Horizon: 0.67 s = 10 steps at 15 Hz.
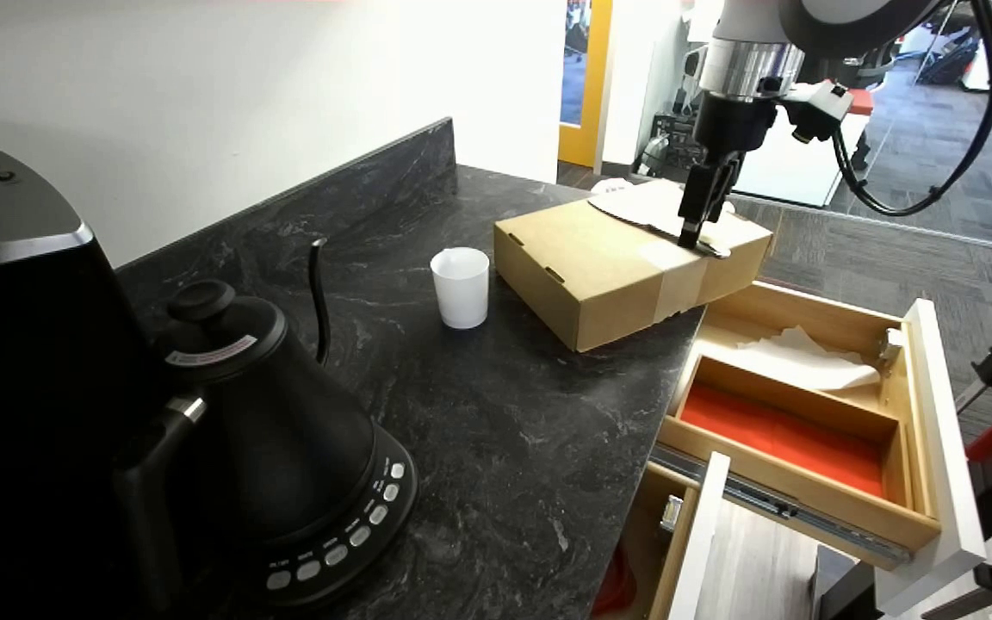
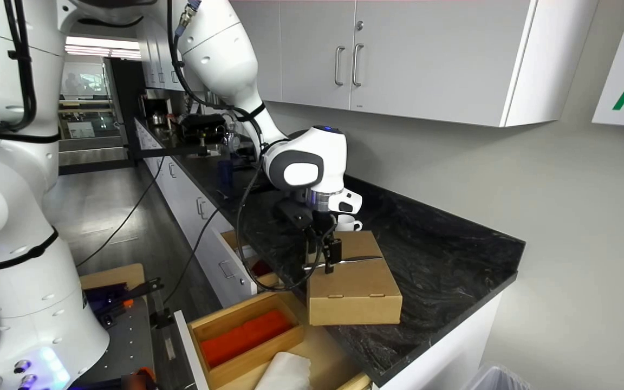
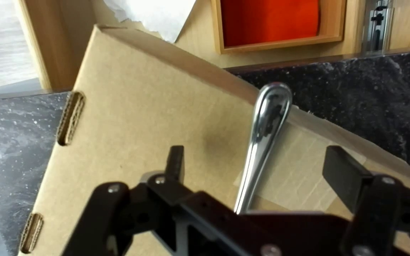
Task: Put the knife into drawer
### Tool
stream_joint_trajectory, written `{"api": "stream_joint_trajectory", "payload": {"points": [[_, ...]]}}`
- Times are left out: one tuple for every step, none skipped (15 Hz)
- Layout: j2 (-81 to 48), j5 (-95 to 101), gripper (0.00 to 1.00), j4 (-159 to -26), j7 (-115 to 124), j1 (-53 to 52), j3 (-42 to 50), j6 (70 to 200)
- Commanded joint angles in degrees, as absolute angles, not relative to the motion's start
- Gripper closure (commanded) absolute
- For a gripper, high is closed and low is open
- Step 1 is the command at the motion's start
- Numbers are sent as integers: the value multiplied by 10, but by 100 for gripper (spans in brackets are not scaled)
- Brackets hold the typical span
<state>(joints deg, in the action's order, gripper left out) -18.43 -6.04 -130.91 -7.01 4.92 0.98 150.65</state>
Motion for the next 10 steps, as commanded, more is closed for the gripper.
{"api": "stream_joint_trajectory", "payload": {"points": [[-162,-53,26,-1324,-81,53,9,1504],[-162,-53,32,-1324,-82,53,8,1505],[-162,-54,40,-1323,-84,54,8,1505],[-162,-55,46,-1324,-85,54,7,1505],[-162,-56,54,-1324,-86,54,7,1504],[-162,-56,59,-1324,-86,54,7,1505],[-162,-55,67,-1324,-86,54,8,1504],[-162,-55,72,-1324,-86,54,8,1504],[-162,-56,78,-1324,-85,54,8,1503],[-162,-56,85,-1324,-86,54,8,1504]]}}
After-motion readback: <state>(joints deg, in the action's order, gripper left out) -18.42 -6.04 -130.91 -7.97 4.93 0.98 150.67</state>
